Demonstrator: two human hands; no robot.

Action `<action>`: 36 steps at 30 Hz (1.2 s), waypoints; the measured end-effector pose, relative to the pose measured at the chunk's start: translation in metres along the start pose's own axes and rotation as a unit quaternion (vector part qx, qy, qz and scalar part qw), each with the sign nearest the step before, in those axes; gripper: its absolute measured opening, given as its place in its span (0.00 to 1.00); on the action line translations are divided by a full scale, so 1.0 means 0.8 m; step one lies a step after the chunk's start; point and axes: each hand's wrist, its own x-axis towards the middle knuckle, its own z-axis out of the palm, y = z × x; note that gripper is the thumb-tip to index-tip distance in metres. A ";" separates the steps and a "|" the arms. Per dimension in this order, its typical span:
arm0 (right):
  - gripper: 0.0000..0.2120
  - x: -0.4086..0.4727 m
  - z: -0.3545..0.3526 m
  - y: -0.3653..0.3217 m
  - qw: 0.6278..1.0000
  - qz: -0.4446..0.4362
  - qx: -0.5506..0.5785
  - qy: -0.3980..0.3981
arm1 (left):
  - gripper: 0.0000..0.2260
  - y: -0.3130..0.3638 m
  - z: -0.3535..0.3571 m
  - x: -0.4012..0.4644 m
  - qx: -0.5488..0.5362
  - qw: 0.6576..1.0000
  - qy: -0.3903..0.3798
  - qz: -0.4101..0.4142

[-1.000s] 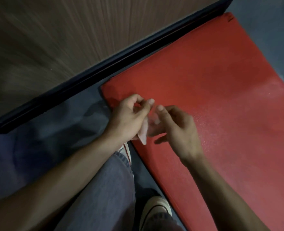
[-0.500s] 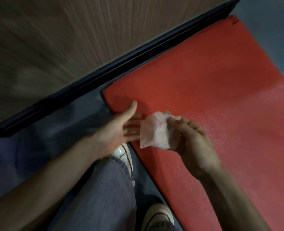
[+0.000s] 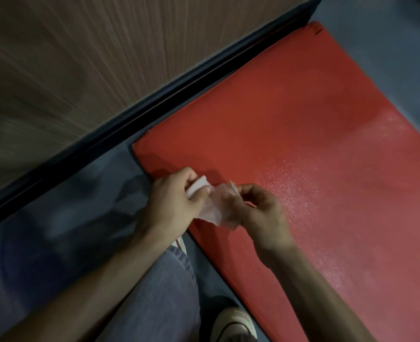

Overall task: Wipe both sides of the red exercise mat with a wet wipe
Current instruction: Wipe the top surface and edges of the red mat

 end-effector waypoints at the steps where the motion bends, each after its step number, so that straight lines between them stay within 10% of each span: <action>1: 0.08 0.000 0.003 -0.003 1.000 -0.004 0.001 -0.007 | 0.09 0.006 -0.001 0.002 0.014 1.000 -0.001 0.025; 11: 0.11 -0.007 -0.003 -0.028 0.998 -0.066 -0.004 -0.002 | 0.20 0.038 -0.007 0.013 -0.337 0.902 -0.247 -0.107; 16: 0.03 -0.005 -0.019 -0.005 0.995 -0.085 -0.039 -0.014 | 0.28 0.023 -0.010 0.016 -0.333 0.865 -0.347 -0.141; 21: 0.06 0.040 -0.085 -0.006 0.972 -0.145 -0.186 0.023 | 0.20 -0.008 -0.023 0.036 -0.237 0.934 -0.236 -0.123; 27: 0.05 0.149 -0.204 -0.055 0.779 -0.302 -0.515 0.189 | 0.19 -0.044 -0.032 0.036 -0.220 0.958 -0.127 -0.135; 36: 0.13 0.097 -0.077 0.035 0.819 -0.314 -0.480 -0.039 | 0.19 -0.046 -0.016 0.025 -0.241 0.953 -0.106 -0.151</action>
